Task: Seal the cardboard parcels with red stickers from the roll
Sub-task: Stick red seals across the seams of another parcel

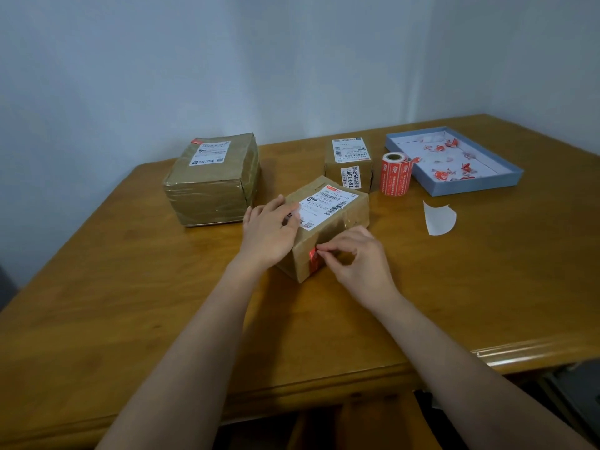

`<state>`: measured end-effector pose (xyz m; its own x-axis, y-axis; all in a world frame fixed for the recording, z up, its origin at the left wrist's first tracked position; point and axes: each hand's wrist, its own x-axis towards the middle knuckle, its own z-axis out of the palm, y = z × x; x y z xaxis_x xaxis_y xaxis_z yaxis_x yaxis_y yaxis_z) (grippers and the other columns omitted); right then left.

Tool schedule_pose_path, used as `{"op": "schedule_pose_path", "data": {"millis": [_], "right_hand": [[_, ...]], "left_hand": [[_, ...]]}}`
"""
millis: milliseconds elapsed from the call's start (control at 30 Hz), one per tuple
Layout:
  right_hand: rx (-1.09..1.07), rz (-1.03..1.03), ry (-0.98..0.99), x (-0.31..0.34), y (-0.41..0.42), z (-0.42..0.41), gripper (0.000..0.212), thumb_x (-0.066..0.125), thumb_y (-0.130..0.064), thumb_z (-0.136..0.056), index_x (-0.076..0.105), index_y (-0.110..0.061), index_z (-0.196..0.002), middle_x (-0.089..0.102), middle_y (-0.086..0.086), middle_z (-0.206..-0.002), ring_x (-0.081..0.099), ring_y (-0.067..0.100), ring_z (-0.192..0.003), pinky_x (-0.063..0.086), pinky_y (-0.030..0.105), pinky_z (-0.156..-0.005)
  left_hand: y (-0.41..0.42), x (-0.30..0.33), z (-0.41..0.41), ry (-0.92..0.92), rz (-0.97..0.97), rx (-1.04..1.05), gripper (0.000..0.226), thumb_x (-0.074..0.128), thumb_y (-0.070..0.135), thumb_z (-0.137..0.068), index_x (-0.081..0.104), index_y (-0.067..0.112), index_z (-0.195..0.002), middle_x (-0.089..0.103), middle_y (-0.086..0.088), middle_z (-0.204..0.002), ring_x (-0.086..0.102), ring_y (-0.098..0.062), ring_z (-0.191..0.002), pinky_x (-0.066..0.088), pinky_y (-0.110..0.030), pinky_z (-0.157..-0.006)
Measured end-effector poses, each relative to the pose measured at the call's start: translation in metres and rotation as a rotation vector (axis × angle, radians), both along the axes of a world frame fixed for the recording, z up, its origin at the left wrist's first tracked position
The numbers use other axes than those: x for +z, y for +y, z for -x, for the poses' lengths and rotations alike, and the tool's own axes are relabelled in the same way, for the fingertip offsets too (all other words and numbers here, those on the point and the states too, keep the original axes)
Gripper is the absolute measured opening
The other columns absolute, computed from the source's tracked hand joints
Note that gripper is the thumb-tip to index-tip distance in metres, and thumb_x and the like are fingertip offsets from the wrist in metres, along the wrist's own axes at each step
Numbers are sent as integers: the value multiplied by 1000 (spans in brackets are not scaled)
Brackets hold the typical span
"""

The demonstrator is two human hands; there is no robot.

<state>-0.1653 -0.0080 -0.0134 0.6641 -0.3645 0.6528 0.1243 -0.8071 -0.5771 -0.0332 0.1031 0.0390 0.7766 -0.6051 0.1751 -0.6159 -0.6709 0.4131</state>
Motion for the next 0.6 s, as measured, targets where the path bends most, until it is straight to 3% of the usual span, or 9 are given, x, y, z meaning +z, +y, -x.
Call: {"op": "schedule_pose_path", "data": {"millis": [267,433,600], "right_hand": [[-14,53,52,1,-1,0,11,75,-21,-82,76,-22,-93,70,-10,-88,54,10,-92,47,36,-86],[-14,217,143,3,6,3,9,71,-22,-82,75,-22,-90,68,-9,-90,52,11,-95,39,30,-90],[-69,89,42,1,2,3,7,73,-23,-82,76,-22,-89,70,-10,-89,56,9,-94,42,33,-90]], "left_hand": [[0,1,0,4,-7,1,40,33,38,-103,45,37,-141,27,6,-159,22,-26,-145,2,-42,-120],[0,1,1,4,-6,7,40,33,38,-103,45,37,-141,27,6,-159,23,-26,-144,2,-42,-120],[0,2,2,8,-5,4,40,33,38,-103,45,36,-142,27,6,-159,22,-26,-145,2,-43,-120]]}}
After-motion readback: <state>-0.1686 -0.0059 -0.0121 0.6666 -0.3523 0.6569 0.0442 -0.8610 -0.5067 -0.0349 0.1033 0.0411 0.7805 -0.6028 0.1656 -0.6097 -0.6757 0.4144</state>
